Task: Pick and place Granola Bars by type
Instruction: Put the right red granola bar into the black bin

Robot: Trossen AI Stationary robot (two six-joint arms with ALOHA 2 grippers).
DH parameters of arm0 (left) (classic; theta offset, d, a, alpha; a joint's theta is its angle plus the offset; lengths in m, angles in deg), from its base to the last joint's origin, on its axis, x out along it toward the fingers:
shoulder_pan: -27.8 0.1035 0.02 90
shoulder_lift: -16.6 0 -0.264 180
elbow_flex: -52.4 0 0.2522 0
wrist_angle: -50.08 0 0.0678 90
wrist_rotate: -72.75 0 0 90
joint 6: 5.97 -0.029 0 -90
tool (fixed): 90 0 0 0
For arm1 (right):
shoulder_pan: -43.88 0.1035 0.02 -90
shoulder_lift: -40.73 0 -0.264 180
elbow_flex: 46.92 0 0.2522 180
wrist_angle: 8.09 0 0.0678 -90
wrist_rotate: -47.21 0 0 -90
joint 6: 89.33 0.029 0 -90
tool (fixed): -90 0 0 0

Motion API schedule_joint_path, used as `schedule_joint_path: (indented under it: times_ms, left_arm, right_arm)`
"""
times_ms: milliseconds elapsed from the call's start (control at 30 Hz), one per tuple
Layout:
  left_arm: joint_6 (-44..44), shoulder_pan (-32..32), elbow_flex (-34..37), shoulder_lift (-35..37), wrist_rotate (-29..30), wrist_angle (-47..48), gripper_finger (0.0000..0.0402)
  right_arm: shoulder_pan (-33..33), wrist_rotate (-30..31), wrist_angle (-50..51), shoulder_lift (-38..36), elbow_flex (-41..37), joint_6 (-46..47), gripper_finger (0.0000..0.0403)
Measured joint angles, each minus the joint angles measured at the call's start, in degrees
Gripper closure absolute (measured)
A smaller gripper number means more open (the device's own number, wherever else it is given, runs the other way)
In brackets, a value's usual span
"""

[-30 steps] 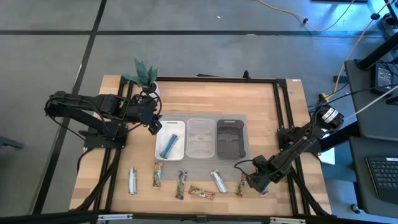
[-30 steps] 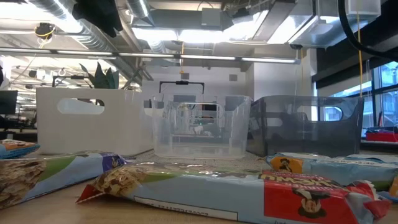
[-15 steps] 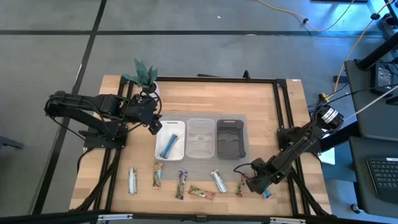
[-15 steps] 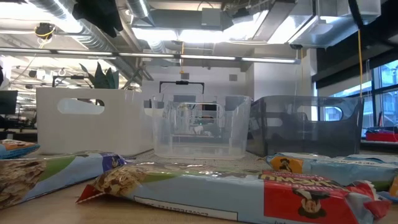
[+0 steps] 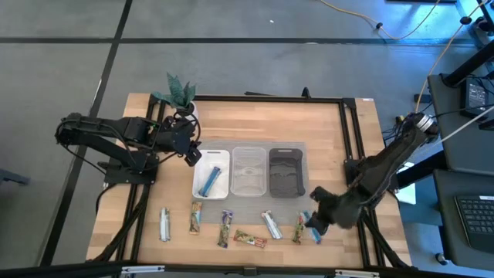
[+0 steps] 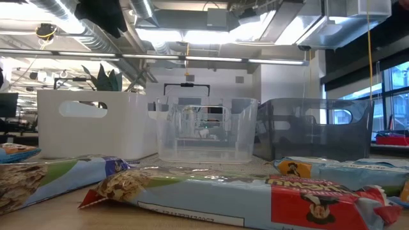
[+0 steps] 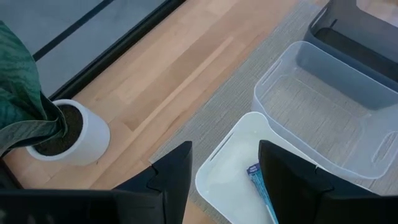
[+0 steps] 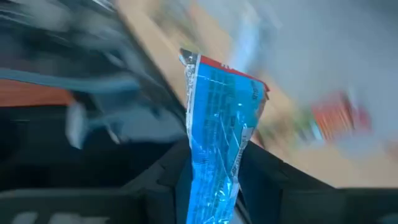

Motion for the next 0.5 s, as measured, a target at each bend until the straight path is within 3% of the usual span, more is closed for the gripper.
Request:
schedule_joint_path:
  times_ms: [167, 333, 500]
  left_arm:
    - [0.0, 0.0, 0.0, 0.0, 1.0, 0.0, 0.0224]
    - [-0.1, 0.0, 0.0, 0.0, 2.1, 0.0, 0.0224]
    - [-0.1, 0.0, 0.0, 0.0, 3.6, 0.0, 0.0224]
  right_arm:
    - [-0.7, 9.7, -9.9, -7.9, 0.0, -22.7, 0.0284]
    - [-1.7, 9.9, -19.7, -13.4, 0.0, -43.2, 0.0284]
    - [-3.8, 9.8, -20.1, -17.0, 0.0, -52.5, 0.0284]
